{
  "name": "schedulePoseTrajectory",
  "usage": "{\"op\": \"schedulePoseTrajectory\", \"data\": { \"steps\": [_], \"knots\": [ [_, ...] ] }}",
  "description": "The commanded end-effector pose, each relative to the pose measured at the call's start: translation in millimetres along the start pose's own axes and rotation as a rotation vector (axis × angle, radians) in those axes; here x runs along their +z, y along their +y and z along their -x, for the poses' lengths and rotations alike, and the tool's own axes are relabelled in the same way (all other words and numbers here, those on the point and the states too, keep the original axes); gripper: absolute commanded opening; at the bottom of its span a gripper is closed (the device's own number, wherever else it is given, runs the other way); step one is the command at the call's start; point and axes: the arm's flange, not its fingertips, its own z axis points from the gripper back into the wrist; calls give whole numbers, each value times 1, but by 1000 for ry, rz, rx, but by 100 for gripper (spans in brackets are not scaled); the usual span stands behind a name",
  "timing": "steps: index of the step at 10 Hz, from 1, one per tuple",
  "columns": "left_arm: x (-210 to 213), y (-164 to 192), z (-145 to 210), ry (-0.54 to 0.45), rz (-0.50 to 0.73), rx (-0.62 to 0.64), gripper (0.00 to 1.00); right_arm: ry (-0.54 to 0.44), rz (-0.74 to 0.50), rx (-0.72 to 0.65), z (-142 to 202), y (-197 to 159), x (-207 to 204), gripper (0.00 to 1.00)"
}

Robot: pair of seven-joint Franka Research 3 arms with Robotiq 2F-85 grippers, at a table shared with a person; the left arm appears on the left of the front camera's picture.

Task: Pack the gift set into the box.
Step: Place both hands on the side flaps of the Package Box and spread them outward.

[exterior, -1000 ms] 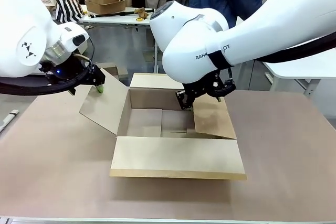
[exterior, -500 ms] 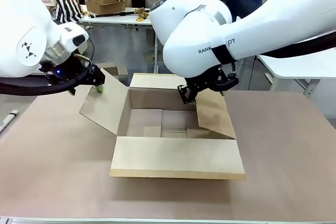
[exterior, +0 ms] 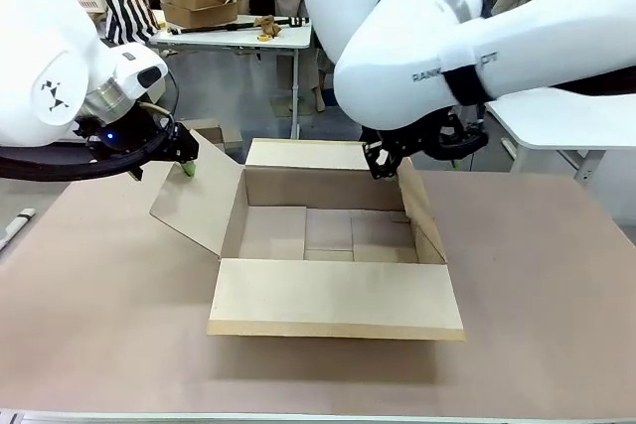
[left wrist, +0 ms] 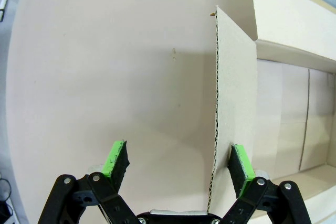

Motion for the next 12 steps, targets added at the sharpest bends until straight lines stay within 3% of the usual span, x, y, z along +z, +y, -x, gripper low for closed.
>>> {"op": "schedulePoseTrajectory", "data": {
  "steps": [1, 6, 8, 10, 11, 12],
  "knots": [
    [1, -1, 0, 4, -14, 11, 100, -29, -108, -79, 25, -33, -14, 100],
    [1, -1, 0, 4, -14, 11, 100, -64, -424, -263, 42, -119, -64, 100],
    [1, -1, 0, 4, -14, 11, 100, -151, -649, -297, 45, -156, -93, 100],
    [1, -1, 0, 4, -14, 11, 100, -121, -872, -233, 48, -180, -134, 100],
    [1, -1, 0, 4, -14, 11, 100, -151, -595, -359, 39, -158, -89, 100],
    [1, -1, 0, 4, -14, 11, 100, -151, -595, -359, 39, -158, -89, 100]
  ]
}}
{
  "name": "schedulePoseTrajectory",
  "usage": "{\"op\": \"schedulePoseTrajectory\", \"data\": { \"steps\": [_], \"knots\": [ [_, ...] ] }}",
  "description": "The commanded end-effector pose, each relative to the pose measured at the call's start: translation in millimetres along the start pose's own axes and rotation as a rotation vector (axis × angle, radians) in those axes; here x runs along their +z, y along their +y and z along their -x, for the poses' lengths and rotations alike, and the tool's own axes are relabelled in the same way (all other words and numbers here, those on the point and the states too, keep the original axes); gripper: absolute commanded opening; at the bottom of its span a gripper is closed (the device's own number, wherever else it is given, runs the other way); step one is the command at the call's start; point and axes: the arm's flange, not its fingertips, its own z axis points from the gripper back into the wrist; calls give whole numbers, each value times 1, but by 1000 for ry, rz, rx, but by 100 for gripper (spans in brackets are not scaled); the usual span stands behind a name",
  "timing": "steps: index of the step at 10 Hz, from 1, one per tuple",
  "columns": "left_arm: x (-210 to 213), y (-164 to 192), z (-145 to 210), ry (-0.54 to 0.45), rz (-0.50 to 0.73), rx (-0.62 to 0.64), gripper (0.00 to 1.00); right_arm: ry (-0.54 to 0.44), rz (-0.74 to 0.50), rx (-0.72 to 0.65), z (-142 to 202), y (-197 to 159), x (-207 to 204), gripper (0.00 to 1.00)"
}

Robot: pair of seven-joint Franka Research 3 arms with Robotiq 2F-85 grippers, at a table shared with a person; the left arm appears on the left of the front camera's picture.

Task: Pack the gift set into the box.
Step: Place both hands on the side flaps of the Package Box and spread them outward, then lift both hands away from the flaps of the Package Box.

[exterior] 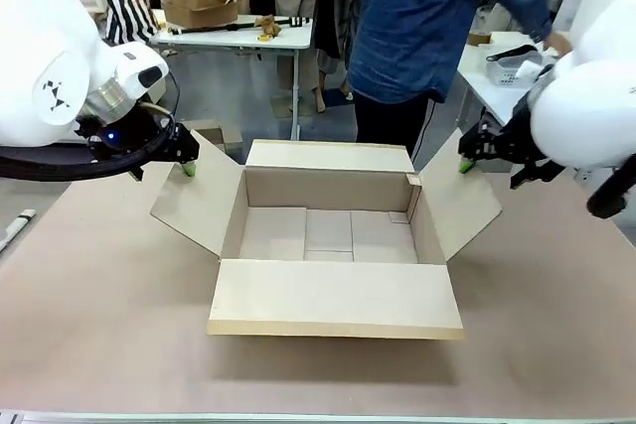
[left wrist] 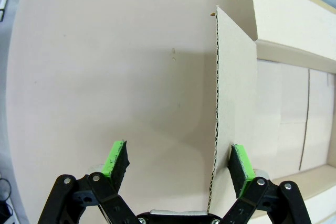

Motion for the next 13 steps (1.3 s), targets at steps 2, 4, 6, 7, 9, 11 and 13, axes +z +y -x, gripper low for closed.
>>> {"op": "schedulePoseTrajectory", "data": {
  "steps": [2, 4, 6, 7, 9, 11, 13],
  "knots": [
    [1, 0, 0, 3, -13, 12, 100, -2, 86, -14, 11, 15, 5, 100],
    [1, 0, 0, 3, -13, 12, 100, -2, 86, -14, 11, 15, 5, 100],
    [1, 0, 0, 3, -13, 12, 100, -2, 86, -14, 11, 15, 5, 100],
    [1, 0, 0, 3, -13, 12, 100, -2, 86, -14, 11, 15, 5, 100],
    [1, 0, 0, 3, -13, 12, 100, -2, 86, -14, 11, 15, 5, 100],
    [1, 0, 0, 3, -13, 12, 100, -2, 86, -14, 11, 15, 5, 100],
    [1, 0, 0, 3, -13, 12, 100, -2, 86, -14, 11, 15, 5, 100]
  ]
}}
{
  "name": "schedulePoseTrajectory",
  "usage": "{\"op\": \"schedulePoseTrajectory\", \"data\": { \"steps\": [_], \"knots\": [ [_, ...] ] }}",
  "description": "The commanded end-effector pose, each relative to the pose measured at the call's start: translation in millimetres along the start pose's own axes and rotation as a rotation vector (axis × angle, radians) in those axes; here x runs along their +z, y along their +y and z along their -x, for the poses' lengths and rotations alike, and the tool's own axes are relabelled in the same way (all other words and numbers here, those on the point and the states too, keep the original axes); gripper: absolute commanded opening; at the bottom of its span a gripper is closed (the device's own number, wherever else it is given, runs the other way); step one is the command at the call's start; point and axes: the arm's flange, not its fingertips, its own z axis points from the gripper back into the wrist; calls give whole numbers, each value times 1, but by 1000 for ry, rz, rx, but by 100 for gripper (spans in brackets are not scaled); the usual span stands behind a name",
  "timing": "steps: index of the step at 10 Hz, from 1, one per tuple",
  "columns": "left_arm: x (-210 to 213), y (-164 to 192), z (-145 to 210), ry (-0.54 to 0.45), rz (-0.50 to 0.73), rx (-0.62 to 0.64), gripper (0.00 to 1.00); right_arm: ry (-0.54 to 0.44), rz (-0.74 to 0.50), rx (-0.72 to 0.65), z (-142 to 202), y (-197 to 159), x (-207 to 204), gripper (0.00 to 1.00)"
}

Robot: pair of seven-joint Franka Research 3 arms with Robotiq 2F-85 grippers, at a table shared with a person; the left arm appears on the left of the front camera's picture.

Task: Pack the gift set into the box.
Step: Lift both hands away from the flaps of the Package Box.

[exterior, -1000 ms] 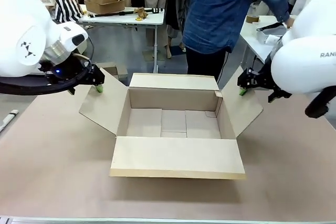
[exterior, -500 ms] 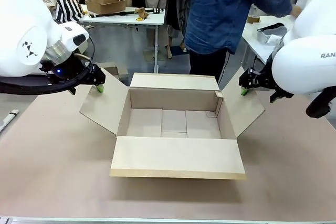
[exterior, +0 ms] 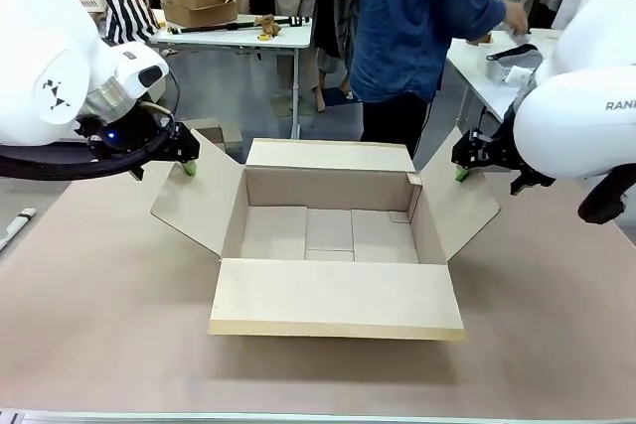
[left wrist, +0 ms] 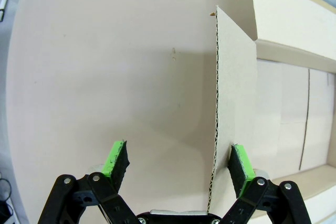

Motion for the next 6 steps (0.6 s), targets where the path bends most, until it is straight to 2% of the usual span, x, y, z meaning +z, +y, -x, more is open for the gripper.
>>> {"op": "schedulePoseTrajectory", "data": {
  "steps": [1, 6],
  "knots": [
    [1, 0, 0, 3, -13, 12, 100, -5, 17, -13, -2, 2, 3, 100],
    [1, 0, 0, 3, -13, 12, 100, -5, 17, -13, -2, 2, 3, 100]
  ]
}}
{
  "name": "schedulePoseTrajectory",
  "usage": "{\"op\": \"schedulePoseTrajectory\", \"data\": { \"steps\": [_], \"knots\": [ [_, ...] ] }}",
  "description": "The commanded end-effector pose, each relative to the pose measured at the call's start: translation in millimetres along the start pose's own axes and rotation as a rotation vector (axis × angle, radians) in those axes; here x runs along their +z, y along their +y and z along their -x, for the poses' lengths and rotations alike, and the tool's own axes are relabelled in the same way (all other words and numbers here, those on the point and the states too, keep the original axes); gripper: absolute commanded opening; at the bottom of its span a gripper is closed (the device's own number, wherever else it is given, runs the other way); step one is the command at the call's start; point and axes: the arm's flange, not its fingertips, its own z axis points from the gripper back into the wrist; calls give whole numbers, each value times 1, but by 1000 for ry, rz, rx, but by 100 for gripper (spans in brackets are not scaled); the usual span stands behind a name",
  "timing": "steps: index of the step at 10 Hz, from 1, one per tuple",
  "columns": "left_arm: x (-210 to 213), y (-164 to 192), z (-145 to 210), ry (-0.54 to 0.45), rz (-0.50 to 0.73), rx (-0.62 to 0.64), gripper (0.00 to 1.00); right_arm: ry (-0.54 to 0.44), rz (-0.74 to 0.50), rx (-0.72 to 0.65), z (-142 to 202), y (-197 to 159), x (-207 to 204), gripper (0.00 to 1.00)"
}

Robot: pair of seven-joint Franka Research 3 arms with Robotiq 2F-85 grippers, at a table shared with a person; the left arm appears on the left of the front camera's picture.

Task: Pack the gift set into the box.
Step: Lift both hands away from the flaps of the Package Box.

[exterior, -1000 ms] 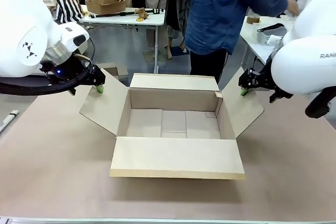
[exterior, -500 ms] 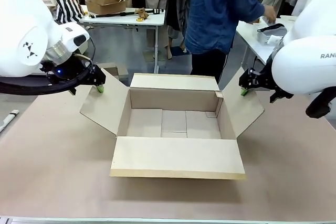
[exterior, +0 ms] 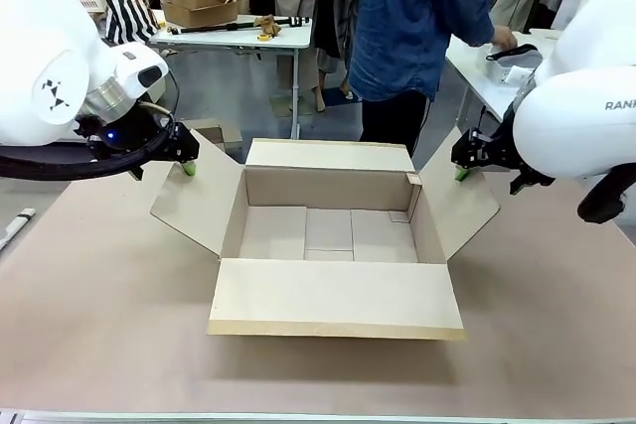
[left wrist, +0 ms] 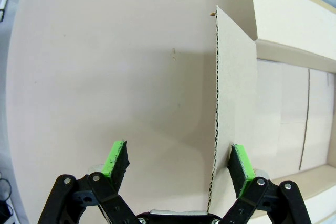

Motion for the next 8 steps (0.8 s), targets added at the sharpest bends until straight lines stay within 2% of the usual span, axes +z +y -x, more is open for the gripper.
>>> {"op": "schedulePoseTrajectory", "data": {
  "steps": [1, 8],
  "knots": [
    [1, 0, 0, 3, -13, 12, 100, -4, 18, -13, -2, 2, 3, 100],
    [1, 0, 0, 3, -13, 12, 100, -4, 18, -13, -2, 2, 3, 100]
  ]
}}
